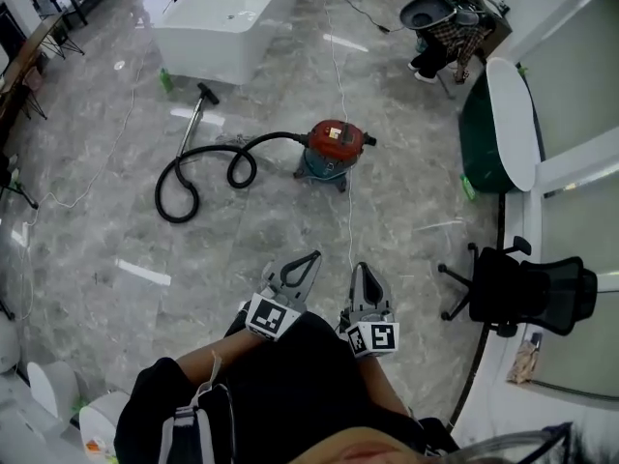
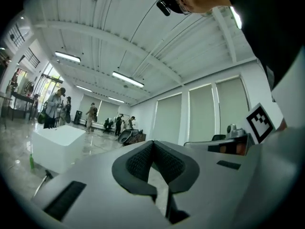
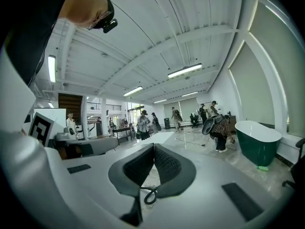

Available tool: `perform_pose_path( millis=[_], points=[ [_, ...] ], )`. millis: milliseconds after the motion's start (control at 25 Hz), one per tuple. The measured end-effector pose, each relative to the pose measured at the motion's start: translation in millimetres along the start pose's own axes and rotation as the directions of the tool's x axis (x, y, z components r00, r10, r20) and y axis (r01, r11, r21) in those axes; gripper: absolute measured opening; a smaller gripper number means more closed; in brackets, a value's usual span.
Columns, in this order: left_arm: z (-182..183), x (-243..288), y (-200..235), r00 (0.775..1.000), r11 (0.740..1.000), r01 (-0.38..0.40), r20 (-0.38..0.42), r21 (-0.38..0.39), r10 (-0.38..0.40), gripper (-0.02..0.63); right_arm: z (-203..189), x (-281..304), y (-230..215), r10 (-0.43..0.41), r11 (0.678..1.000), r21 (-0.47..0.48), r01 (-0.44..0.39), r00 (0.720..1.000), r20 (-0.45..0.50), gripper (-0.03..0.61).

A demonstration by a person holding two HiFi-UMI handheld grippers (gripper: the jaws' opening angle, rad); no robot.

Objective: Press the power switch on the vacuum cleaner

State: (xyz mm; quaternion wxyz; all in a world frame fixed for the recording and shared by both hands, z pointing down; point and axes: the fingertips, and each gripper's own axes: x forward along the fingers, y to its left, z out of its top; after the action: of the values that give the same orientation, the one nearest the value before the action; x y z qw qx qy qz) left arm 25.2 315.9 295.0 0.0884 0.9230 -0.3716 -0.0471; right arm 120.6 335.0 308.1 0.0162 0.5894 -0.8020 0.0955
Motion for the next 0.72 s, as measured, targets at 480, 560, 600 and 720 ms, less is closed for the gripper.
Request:
perform_pose_path(
  millis=[480,560,600,720],
  points=[
    [22,75,92,1.0,0.997,0.018,0.02,-0.076,-0.017,0.018,65,133,-11,0.02,0.998,-0.068,-0.013,0.994,0.111,0.015],
    [14,80,97,0.999,0.995,0.04,-0.002,-0.091,-0.04,0.018,70,139,-18,0.005,0.997,-0.077,0.005,0.992,0.123,0.015],
    [8,83,98,0.999,0.994,0.05,-0.014,-0.098,-0.051,0.018,71,141,-23,-0.004,0.997,-0.078,0.015,0.992,0.127,0.015],
    [3,95,97,0.995,0.99,0.063,-0.065,-0.123,-0.072,0.018,62,143,-40,-0.038,0.997,-0.064,0.045,0.993,0.108,0.015]
  ],
)
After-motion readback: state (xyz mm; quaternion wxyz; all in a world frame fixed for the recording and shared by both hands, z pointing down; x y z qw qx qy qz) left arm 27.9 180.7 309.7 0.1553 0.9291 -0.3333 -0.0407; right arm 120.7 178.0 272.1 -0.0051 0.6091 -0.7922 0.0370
